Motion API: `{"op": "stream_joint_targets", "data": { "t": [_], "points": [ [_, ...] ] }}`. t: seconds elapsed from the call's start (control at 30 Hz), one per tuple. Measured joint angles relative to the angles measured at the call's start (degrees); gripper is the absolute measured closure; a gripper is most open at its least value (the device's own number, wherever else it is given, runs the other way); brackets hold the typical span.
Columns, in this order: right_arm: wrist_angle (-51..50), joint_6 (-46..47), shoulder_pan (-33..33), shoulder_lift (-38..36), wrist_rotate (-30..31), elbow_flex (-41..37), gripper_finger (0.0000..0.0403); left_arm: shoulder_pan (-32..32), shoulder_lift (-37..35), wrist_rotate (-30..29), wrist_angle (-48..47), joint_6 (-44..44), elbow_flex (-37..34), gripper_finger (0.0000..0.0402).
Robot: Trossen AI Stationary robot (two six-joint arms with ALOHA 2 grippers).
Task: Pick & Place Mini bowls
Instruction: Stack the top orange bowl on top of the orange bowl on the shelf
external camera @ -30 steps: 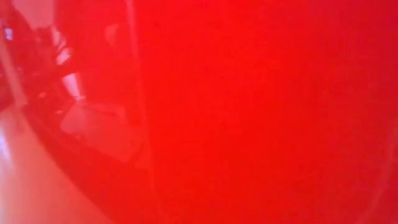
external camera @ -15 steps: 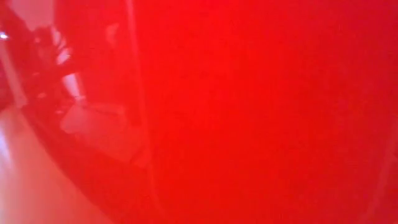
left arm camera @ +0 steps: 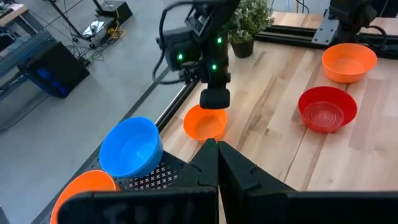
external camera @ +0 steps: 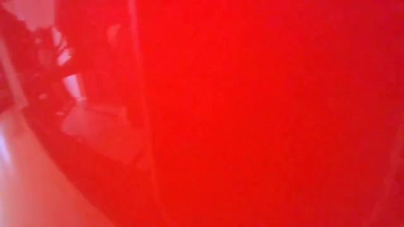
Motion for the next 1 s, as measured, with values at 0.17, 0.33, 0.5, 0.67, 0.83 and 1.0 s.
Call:
{"op": "stream_joint_targets", "data": {
  "t": [0.17,0.33,0.5,0.67,0.83,1.0],
  "points": [
    [0.5,0.0,-0.3,2.2,-0.3,0.0,0.0271,0.0,0.0,0.0,0.0,0.0,0.0,0.0402],
    [1.8,-2.6,-0.2,2.7,-1.0,0.0,0.0271,0.0,0.0,0.0,-0.2,0.0,0.0,0.0402],
    [1.7,-2.8,-0.3,2.7,-1.2,0.0,0.0299,0.0,0.0,0.0,-0.6,0.0,0.0,0.0402],
    [2.0,-6.3,-0.3,3.4,-1.6,0.1,0.0381,0.0,0.0,0.0,-1.3,0.0,0.0,0.0401],
    [1.7,-8.0,-0.2,2.8,-1.6,0.1,0.0393,0.0,0.0,0.7,-1.5,-0.1,0.0,0.0402],
    [0.1,-8.7,0.6,-1.9,-0.9,0.0,0.0394,0.0,0.0,1.4,-1.8,-0.2,0.0,0.0402]
  ]
}}
